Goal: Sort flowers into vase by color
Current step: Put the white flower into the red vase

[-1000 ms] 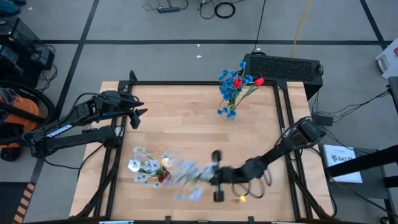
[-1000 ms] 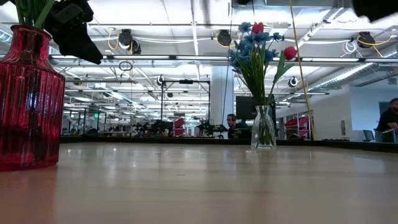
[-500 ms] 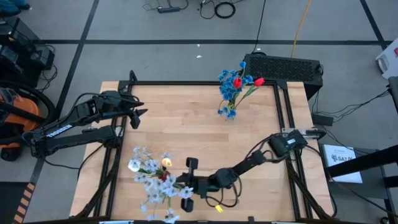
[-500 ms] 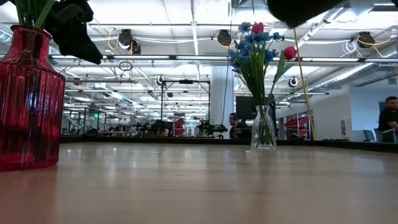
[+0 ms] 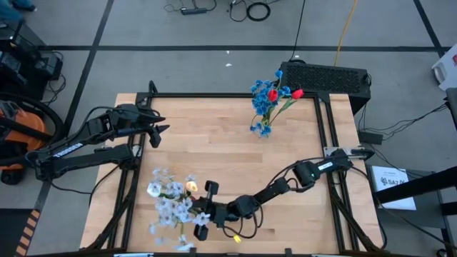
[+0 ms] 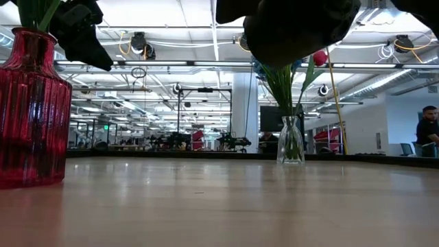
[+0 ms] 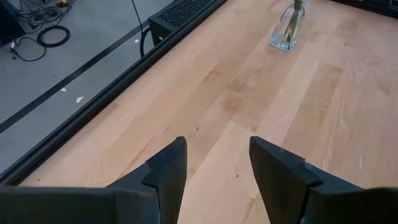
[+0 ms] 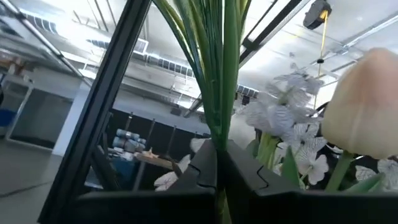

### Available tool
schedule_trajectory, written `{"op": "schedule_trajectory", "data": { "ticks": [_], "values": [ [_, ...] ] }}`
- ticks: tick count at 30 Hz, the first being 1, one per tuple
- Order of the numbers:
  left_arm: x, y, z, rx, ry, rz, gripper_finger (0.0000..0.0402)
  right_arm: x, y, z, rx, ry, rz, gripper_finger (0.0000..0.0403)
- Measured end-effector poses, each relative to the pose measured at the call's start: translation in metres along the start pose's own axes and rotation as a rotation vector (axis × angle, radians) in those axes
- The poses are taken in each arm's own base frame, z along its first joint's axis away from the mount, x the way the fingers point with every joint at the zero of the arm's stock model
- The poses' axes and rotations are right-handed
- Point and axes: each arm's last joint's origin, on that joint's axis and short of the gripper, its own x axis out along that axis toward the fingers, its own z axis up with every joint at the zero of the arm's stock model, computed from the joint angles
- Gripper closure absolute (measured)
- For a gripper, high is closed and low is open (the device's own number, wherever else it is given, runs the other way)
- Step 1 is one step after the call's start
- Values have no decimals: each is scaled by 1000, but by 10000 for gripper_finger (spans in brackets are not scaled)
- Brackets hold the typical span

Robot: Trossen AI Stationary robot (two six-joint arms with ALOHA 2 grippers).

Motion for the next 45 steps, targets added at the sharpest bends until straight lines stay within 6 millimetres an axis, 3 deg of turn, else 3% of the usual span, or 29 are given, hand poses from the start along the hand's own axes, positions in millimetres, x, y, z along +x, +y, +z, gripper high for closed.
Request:
{"op": "schedule_trajectory", "data": {
  "ticks": [25,45],
  "values": [
    [0,0,0,0,0,0,221,1,3,-18,44,254,-60,402],
    [0,0,0,0,0,-1,221,-4,9,-35,62,413,-8,402]
  ]
}}
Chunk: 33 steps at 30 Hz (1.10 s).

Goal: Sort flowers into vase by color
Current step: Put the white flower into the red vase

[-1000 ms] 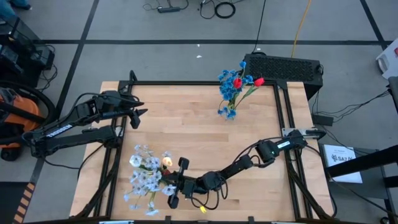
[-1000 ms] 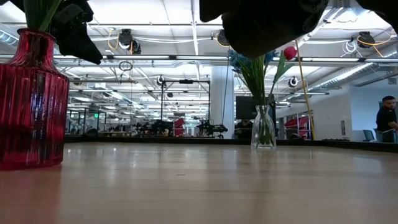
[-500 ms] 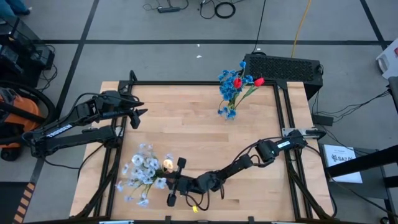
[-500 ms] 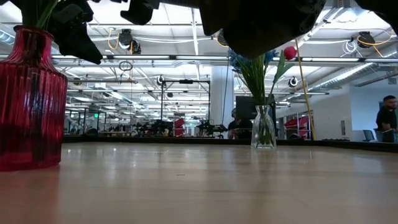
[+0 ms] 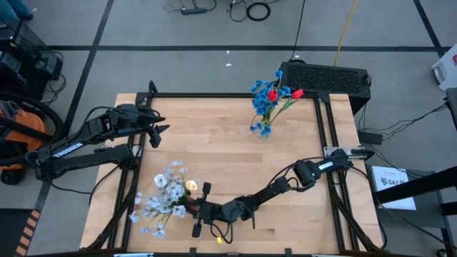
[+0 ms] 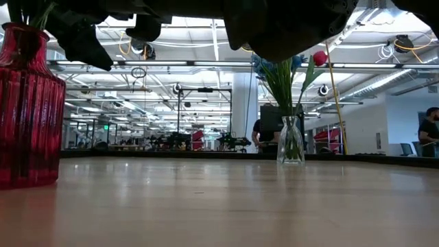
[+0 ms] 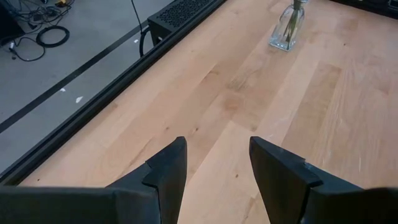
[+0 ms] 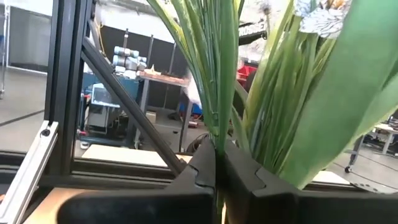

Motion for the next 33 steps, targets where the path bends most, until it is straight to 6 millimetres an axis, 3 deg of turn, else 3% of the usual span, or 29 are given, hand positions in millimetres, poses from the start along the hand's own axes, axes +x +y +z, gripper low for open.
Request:
{"op": "schedule_trajectory", "data": {
  "ticks": [14,22,33],
  "values": [
    [0,0,0,0,0,0,221,-7,4,-6,-50,53,-43,401],
    [0,0,0,0,0,0,221,-21,13,0,-77,125,-294,369],
    [0,0,0,-2,0,0,221,-26,18,7,-89,107,-313,331]
  ]
}}
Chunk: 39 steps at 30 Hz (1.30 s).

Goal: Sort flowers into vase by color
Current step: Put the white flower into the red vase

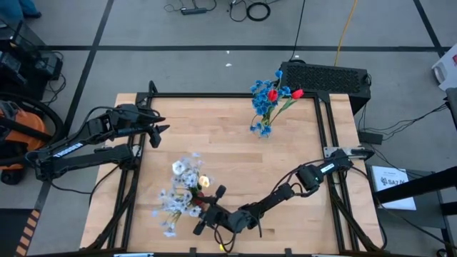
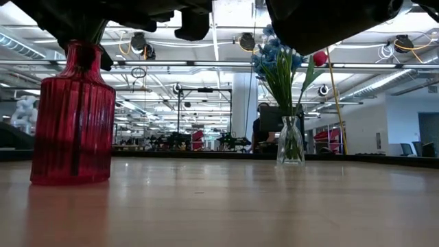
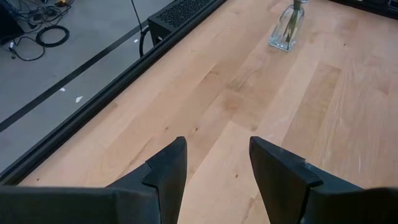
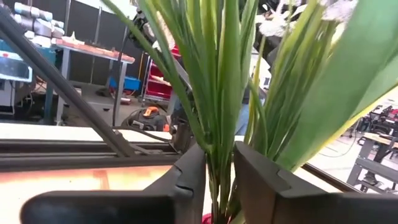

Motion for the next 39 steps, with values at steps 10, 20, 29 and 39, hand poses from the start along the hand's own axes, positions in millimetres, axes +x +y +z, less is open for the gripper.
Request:
{"op": "schedule_trajectory", "data": {
  "ticks": [10,20,29,39],
  "values": [
    [0,0,0,-1,0,0,221,-3,-1,1,12,29,-77,267],
    [0,0,0,0,0,0,221,1,1,19,48,34,-140,209],
    [0,0,0,0,0,0,221,0,6,40,61,91,-249,199],
    [0,0,0,1,0,0,221,1,6,62,114,131,-362,199]
  ]
}}
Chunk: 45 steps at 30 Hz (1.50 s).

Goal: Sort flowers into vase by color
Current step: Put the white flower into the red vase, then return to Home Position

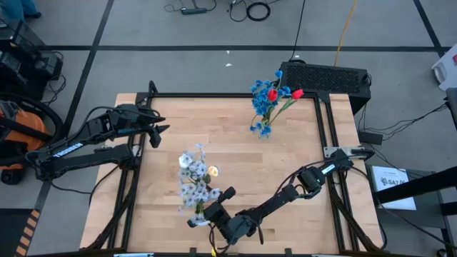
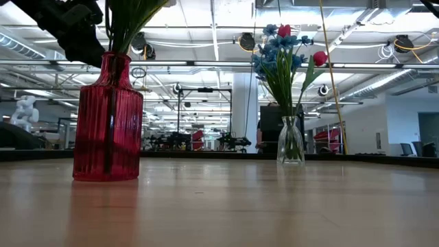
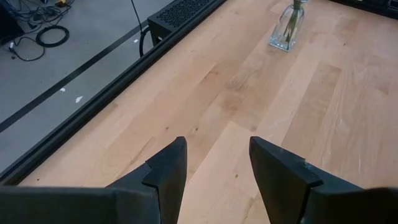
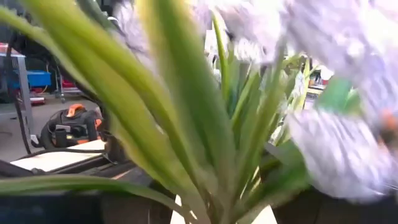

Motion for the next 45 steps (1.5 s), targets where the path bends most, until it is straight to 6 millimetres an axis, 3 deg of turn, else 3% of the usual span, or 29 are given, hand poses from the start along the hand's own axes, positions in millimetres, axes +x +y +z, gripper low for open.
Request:
{"op": "schedule_trajectory", "data": {
  "ticks": [12,19,30,39,45],
  "values": [
    [0,0,0,8,0,0,221,-21,1,10,130,13,-10,184],
    [0,0,0,7,0,1,221,-26,3,8,78,10,11,181],
    [0,0,0,1,0,0,221,-54,6,7,58,33,20,181],
    [0,0,0,1,0,1,221,-97,6,9,86,59,45,181],
    [0,0,0,1,0,0,221,-111,6,10,111,60,69,181]
  ]
}}
